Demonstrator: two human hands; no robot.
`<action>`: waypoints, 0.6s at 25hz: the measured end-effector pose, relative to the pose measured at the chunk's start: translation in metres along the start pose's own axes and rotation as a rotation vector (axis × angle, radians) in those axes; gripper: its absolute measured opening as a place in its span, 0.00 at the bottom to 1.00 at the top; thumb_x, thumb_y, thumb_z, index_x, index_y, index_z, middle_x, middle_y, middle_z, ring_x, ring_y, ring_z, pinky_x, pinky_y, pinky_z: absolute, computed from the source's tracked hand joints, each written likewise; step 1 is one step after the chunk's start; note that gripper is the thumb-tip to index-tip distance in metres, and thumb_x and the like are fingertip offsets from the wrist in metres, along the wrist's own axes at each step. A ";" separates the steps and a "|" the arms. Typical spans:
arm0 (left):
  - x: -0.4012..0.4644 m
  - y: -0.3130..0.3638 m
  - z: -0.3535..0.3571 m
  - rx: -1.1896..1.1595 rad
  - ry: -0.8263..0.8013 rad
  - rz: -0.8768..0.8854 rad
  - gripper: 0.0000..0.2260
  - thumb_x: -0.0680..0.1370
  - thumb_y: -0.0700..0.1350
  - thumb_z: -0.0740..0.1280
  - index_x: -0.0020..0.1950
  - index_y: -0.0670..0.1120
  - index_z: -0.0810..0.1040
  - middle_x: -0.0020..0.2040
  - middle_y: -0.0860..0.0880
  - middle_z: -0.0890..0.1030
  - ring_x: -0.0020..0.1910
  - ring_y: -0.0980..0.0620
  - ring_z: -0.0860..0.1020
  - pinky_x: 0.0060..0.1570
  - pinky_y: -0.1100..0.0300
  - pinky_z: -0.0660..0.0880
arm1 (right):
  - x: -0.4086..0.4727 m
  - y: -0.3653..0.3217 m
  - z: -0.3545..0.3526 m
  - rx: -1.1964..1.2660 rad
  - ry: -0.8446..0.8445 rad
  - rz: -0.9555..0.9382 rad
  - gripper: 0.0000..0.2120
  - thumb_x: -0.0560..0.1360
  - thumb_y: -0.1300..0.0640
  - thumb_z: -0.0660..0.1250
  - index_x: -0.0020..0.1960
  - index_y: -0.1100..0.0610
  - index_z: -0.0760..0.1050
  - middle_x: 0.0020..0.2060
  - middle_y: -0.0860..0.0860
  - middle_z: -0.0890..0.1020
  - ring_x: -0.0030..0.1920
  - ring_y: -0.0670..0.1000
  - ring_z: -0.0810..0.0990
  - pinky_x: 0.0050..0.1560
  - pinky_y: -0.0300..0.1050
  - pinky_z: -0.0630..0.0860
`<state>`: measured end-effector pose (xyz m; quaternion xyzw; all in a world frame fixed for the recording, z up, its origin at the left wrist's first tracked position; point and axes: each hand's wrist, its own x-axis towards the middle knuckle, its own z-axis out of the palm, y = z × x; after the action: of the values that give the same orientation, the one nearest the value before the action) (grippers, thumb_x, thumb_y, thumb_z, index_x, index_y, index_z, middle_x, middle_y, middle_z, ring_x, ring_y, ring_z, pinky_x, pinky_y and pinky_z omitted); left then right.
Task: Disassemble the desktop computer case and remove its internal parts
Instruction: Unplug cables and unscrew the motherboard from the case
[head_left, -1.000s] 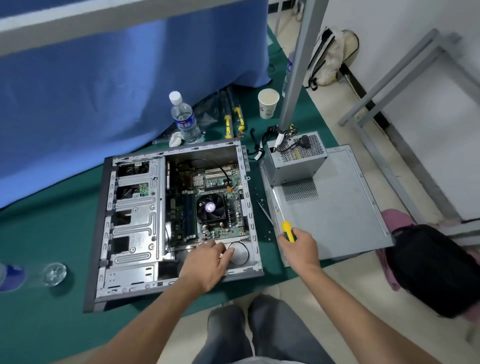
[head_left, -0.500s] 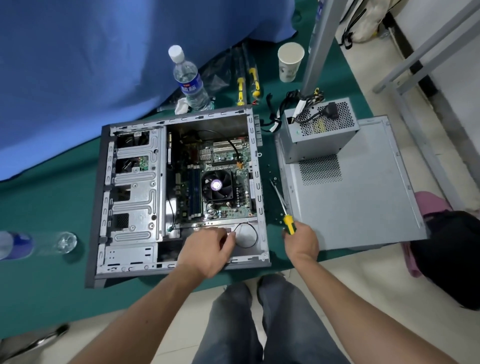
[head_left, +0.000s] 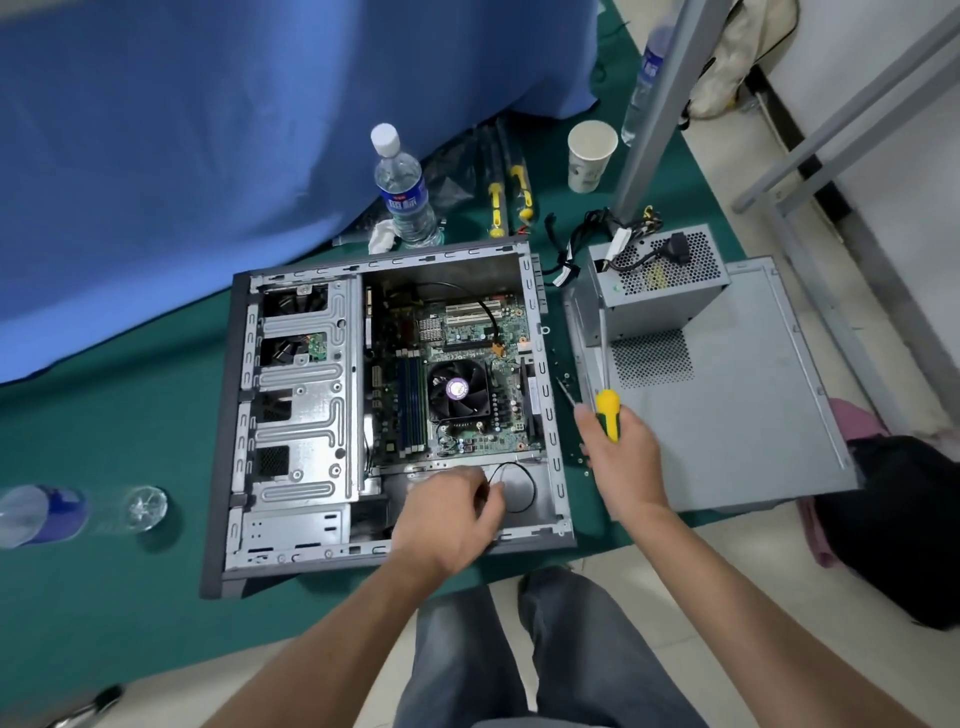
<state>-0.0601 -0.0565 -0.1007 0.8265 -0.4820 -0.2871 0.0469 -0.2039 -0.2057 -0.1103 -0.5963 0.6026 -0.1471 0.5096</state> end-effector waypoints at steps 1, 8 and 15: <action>-0.001 -0.001 -0.001 -0.070 0.013 0.029 0.17 0.78 0.61 0.52 0.47 0.52 0.75 0.42 0.54 0.78 0.39 0.54 0.76 0.42 0.56 0.75 | -0.001 -0.012 0.003 -0.039 0.007 -0.051 0.17 0.76 0.41 0.66 0.37 0.53 0.70 0.36 0.55 0.77 0.36 0.55 0.77 0.36 0.47 0.74; 0.006 -0.050 -0.058 -0.286 0.353 0.024 0.20 0.75 0.41 0.66 0.67 0.47 0.72 0.63 0.51 0.69 0.62 0.54 0.70 0.66 0.60 0.68 | 0.000 -0.051 0.035 -0.528 0.066 -0.239 0.16 0.76 0.43 0.68 0.42 0.53 0.68 0.38 0.45 0.70 0.35 0.45 0.70 0.35 0.43 0.66; 0.023 -0.180 -0.117 -0.218 0.359 -0.536 0.25 0.82 0.50 0.59 0.78 0.53 0.56 0.72 0.36 0.61 0.64 0.33 0.69 0.59 0.39 0.70 | -0.003 -0.064 0.045 -0.723 0.154 -0.167 0.16 0.75 0.44 0.69 0.47 0.57 0.72 0.31 0.46 0.71 0.32 0.47 0.70 0.31 0.44 0.64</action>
<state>0.1477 -0.0030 -0.0773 0.9513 -0.1981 -0.1888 0.1422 -0.1328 -0.1989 -0.0787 -0.7720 0.6014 -0.0104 0.2055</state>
